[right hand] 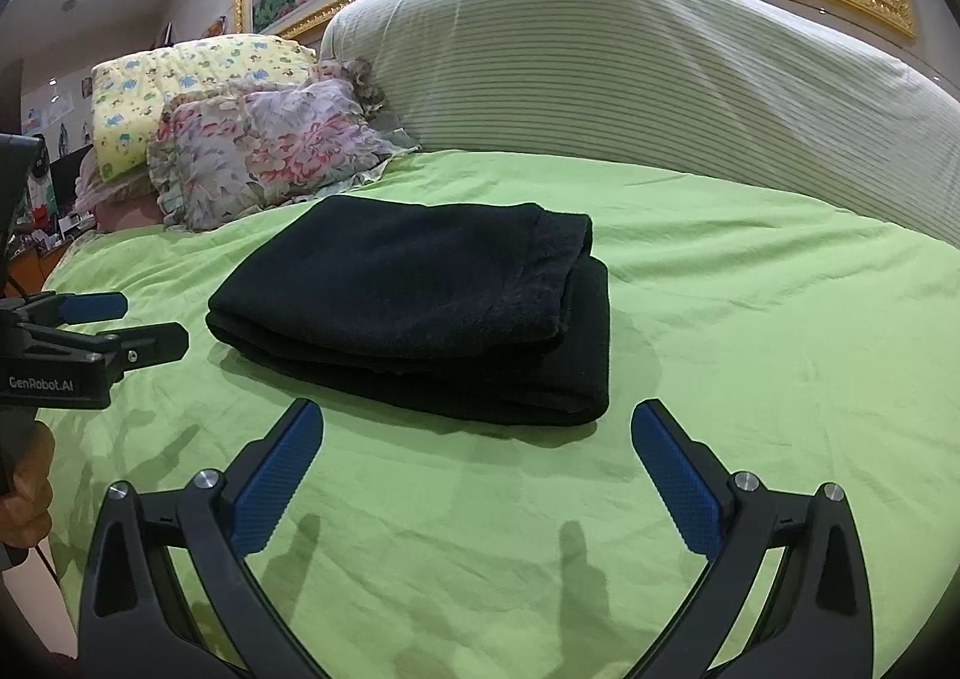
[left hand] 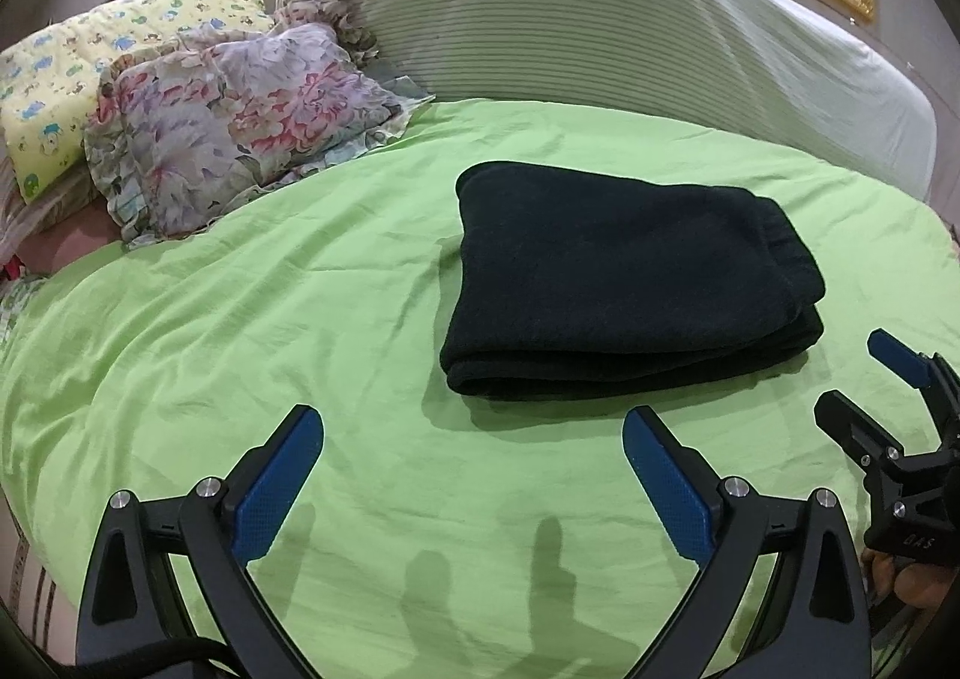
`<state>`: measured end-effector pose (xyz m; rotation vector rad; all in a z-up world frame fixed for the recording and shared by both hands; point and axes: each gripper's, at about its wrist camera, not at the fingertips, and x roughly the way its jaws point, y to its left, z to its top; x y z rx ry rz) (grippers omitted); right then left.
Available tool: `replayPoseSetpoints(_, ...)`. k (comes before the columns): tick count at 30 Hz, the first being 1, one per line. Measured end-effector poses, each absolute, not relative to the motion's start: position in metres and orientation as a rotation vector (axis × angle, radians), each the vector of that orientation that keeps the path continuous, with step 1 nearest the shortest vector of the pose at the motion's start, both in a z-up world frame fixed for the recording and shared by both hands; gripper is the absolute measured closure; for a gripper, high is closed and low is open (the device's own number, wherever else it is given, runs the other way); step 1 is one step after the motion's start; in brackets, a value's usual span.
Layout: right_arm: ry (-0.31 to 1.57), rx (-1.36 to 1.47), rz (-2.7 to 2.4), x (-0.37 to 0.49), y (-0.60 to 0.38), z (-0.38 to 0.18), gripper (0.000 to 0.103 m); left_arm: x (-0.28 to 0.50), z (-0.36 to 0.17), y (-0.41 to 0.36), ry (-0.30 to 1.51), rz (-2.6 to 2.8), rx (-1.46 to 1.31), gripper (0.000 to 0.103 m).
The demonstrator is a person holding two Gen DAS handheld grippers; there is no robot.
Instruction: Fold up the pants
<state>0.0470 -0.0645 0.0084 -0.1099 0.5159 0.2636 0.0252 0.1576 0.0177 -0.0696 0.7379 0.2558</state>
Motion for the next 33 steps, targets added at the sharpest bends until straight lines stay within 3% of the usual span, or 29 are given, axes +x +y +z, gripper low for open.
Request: replayPoseSetpoints(33, 0.521, -0.094, 0.287, 0.045, -0.062, -0.001, 0.0, 0.031, 0.003, 0.16, 0.769, 0.249, -0.075, 0.002)
